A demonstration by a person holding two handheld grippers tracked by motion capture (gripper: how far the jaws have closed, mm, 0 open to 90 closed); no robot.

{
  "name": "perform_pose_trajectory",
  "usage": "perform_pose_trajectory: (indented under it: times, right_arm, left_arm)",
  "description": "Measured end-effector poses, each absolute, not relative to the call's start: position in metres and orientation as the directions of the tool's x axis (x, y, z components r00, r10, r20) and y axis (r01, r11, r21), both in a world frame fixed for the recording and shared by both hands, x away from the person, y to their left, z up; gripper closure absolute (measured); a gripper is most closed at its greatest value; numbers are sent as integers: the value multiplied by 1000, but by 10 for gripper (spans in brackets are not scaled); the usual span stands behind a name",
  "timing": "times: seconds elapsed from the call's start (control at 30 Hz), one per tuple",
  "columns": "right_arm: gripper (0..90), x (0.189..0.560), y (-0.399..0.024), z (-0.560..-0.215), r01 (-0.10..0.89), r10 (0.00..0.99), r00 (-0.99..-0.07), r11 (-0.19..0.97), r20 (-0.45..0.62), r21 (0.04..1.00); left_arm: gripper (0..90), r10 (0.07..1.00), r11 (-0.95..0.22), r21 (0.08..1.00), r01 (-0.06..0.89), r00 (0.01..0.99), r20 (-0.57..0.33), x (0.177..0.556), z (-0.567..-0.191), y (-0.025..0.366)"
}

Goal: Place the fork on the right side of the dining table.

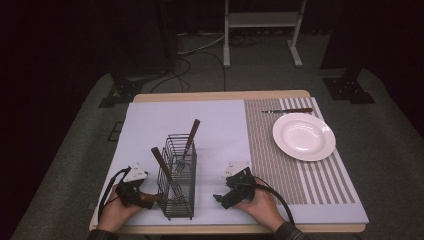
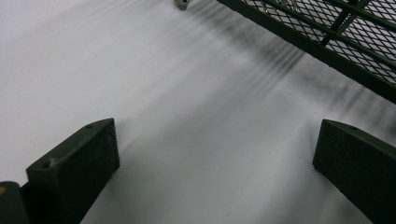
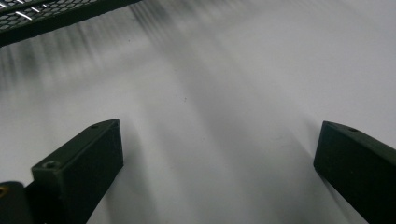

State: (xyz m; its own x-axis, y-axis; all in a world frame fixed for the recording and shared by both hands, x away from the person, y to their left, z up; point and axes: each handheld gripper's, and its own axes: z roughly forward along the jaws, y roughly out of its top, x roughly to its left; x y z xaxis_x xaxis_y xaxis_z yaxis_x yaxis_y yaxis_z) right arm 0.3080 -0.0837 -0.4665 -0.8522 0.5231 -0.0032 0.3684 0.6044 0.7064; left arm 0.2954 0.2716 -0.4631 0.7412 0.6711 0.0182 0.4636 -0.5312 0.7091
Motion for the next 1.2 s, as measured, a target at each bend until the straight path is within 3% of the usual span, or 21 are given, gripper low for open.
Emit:
perform_pose_trajectory:
  times: [0.87, 1.2]
  right_arm:
    - [44, 309, -82, -461, 386, 527, -850, 618, 3, 685]
    - [52, 317, -83, -447, 375, 514, -857, 587, 27, 718]
  left_arm:
    - [0, 671, -531, 711, 462, 741, 20, 295, -463, 272]
    - [0, 669, -535, 709, 460, 743, 24, 295, -463, 272]
